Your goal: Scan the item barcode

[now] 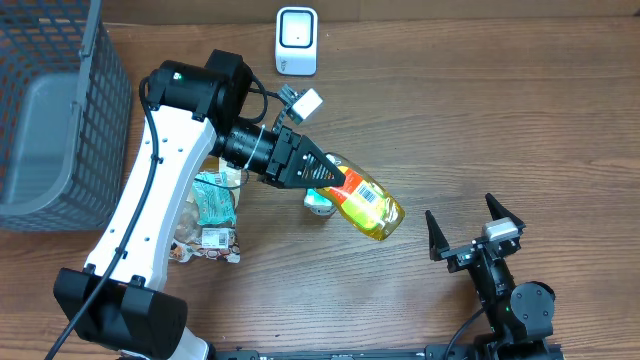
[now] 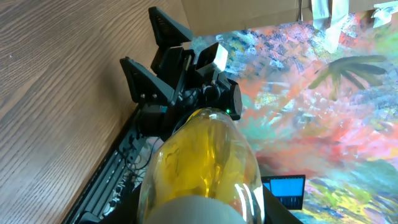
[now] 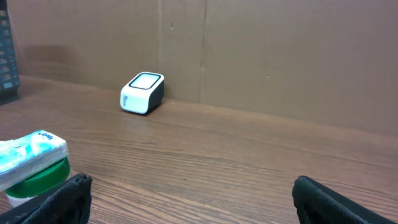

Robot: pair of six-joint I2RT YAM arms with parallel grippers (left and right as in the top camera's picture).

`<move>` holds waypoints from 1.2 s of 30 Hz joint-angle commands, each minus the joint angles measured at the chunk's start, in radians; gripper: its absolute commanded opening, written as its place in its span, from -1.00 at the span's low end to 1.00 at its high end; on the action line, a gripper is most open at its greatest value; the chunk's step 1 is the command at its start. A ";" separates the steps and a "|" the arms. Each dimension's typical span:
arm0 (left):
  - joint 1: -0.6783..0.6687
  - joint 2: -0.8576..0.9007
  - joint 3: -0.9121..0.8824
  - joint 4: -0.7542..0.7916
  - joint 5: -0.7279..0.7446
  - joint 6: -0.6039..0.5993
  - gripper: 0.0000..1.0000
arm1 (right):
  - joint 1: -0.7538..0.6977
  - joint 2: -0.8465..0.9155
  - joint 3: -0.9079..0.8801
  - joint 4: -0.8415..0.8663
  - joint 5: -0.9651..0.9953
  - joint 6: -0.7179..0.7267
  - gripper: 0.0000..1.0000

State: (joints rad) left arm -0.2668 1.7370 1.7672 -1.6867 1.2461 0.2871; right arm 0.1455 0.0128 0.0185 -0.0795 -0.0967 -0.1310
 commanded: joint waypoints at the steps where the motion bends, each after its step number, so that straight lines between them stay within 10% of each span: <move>1: -0.002 -0.007 0.014 -0.003 0.055 -0.006 -0.88 | -0.003 -0.010 -0.011 0.003 0.006 0.002 1.00; 36: -0.102 -0.007 0.014 0.042 -0.018 -0.019 -0.92 | -0.003 -0.010 -0.011 0.003 0.006 0.002 1.00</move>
State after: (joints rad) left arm -0.3653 1.7370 1.7672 -1.6581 1.2320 0.2829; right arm 0.1455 0.0128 0.0185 -0.0799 -0.0967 -0.1314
